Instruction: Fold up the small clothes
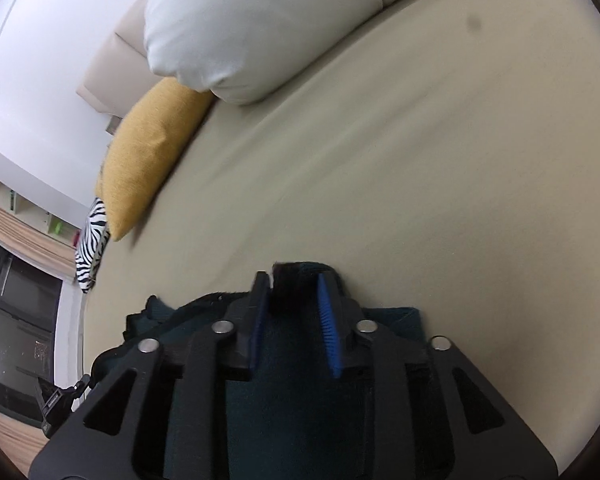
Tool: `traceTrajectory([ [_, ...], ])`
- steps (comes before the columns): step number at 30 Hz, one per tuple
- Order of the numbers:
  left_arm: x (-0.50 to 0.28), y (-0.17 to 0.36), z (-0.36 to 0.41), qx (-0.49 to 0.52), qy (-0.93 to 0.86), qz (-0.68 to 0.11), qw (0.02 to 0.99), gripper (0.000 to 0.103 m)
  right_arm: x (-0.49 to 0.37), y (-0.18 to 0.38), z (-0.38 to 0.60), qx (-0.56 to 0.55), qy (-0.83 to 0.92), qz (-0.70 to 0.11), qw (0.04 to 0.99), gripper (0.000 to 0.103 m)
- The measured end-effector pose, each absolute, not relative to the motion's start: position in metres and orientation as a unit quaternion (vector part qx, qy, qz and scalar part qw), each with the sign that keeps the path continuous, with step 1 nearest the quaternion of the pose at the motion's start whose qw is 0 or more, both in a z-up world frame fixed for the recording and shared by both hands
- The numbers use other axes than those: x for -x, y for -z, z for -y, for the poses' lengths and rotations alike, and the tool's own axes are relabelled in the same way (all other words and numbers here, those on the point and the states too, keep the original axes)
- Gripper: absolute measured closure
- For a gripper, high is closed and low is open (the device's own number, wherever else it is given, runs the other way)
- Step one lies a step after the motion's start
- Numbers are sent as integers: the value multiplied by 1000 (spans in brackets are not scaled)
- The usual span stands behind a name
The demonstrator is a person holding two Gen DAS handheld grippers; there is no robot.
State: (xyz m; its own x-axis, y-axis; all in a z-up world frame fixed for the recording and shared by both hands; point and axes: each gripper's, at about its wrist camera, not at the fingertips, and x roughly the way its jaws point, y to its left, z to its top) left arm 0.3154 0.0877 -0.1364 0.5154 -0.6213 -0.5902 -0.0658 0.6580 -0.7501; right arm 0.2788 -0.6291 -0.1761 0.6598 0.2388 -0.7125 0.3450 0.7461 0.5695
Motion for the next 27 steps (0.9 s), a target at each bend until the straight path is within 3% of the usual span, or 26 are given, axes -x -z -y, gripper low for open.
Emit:
traceTrajectory([
  [1, -312, 132, -92, 376, 171, -454, 790, 42, -275, 173, 629, -353, 40, -406, 842, 51],
  [9, -275, 93, -66, 301, 193, -428, 830, 42, -233, 139, 596, -320, 8, -388, 864, 50],
  [13, -256, 102, -40, 216, 172, -440, 855, 42, -229, 139, 543, -239, -26, -428, 871, 50],
  [16, -247, 126, -41, 202, 166, -468, 844, 44, -232, 171, 534, -215, -14, -481, 850, 52],
  [24, -188, 101, -69, 187, 162, -427, 870, 45, -179, 129, 548, -212, -4, -394, 894, 52],
  [27, -174, 106, -70, 172, 163, -432, 870, 45, -167, 132, 558, -195, 10, -408, 892, 52],
])
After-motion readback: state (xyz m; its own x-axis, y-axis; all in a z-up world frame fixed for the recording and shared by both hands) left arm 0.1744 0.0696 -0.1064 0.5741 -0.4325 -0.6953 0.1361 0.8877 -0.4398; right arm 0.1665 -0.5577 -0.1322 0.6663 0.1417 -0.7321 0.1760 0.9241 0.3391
